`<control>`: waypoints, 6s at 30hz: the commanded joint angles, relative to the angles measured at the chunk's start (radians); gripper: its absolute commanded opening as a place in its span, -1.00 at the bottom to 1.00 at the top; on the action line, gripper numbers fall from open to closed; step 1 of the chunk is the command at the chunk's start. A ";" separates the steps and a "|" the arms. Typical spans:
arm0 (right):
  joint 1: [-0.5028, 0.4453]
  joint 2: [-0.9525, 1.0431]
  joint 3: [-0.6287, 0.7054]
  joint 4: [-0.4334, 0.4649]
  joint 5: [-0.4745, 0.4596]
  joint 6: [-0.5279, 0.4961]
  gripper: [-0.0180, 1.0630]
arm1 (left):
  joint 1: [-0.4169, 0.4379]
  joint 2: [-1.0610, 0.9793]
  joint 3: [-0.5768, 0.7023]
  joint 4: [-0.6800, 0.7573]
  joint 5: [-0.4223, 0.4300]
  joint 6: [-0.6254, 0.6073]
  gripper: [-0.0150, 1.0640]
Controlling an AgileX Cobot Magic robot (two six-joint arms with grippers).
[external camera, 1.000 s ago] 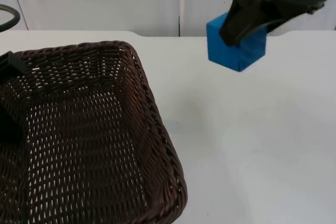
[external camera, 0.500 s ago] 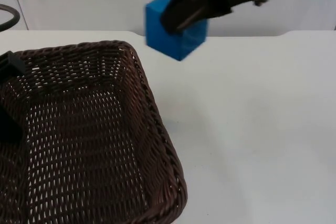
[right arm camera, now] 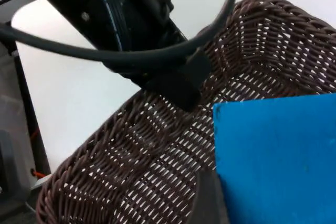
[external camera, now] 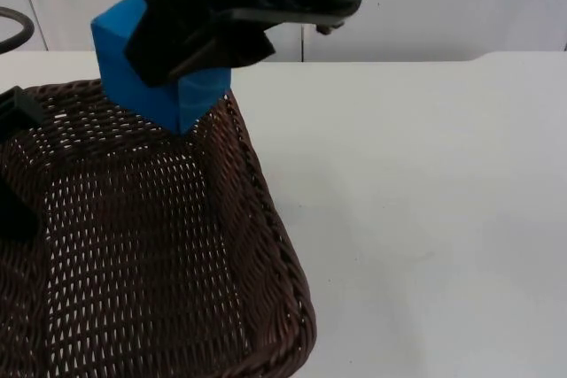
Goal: Pick up the basket with the left hand and place the largest block into the basket with the right hand.
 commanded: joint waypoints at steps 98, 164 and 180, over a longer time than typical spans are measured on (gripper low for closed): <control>-0.001 -0.480 0.338 -0.190 -0.034 0.161 0.38 | -0.208 0.128 -0.067 -0.240 -0.103 0.146 -0.98; -0.001 -0.480 0.338 -0.182 -0.023 0.177 0.38 | -0.499 0.685 -0.690 0.065 -0.169 -0.019 0.56; -0.001 -0.481 0.338 -0.182 -0.153 0.177 0.38 | -0.571 0.501 -0.688 0.331 -0.152 -0.138 0.56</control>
